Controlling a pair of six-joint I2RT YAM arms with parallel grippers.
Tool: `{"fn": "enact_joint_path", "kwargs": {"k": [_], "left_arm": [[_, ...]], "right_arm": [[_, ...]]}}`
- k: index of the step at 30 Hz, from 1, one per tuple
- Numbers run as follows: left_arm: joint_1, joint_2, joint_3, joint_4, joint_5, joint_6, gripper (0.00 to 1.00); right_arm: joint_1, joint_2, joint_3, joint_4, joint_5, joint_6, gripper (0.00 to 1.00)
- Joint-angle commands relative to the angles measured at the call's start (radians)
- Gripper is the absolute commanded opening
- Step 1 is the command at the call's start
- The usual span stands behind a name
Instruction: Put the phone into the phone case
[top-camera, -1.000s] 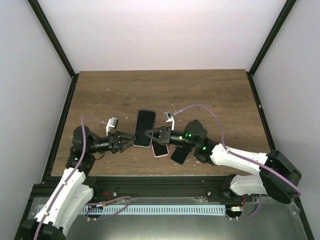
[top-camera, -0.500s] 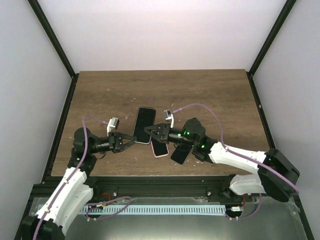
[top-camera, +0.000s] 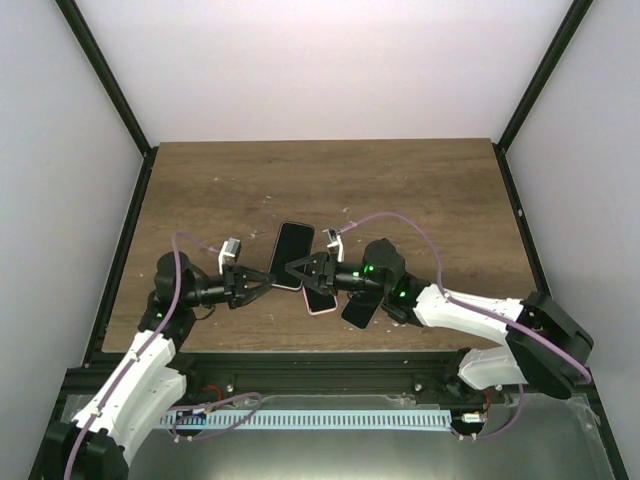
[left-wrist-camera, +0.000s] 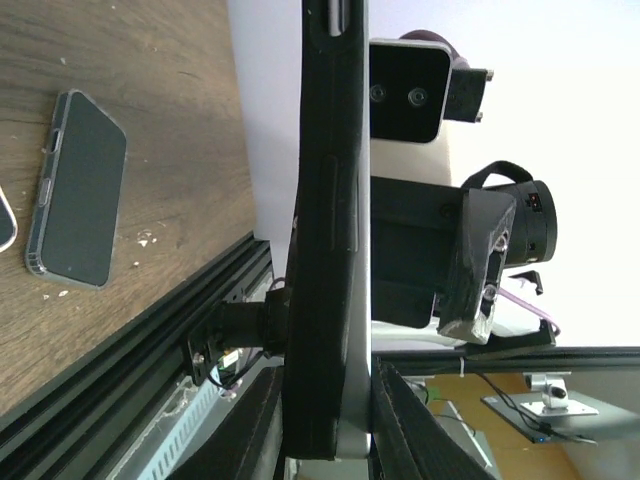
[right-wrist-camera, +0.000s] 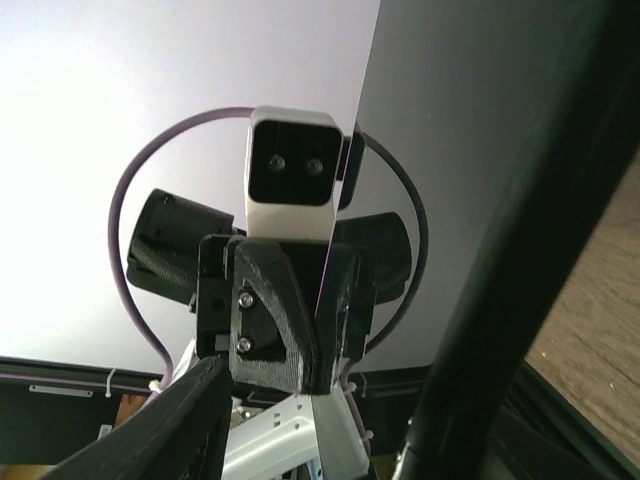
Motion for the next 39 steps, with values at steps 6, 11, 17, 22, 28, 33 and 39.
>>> {"fn": "enact_joint_path", "kwargs": {"k": [6,11,17,22,28,33,39], "left_arm": [[0.0,0.004,0.048,-0.005,-0.073,0.057,0.0],[0.001,0.005,0.046,0.01,-0.078,0.036,0.0],[0.0,0.005,0.05,-0.028,-0.081,0.056,0.0],[-0.002,-0.019,0.035,0.025,-0.055,-0.009,0.16],[-0.006,-0.058,0.036,-0.007,-0.067,0.001,0.23],[-0.006,-0.021,0.028,-0.017,-0.067,0.025,0.0],[-0.006,0.004,0.068,-0.107,-0.084,0.108,0.0]], "right_arm": [[0.018,-0.015,-0.034,0.053,-0.084,0.003,0.52],[0.021,-0.013,-0.042,0.078,-0.1,0.012,0.56],[0.021,-0.02,-0.058,0.12,-0.101,0.018,0.21],[0.023,-0.034,-0.064,0.15,-0.091,0.035,0.1],[0.026,-0.038,-0.057,0.161,-0.104,0.039,0.07],[0.026,-0.026,-0.053,0.166,-0.115,0.031,0.07],[0.026,-0.041,-0.053,0.088,-0.09,-0.025,0.05]]}}
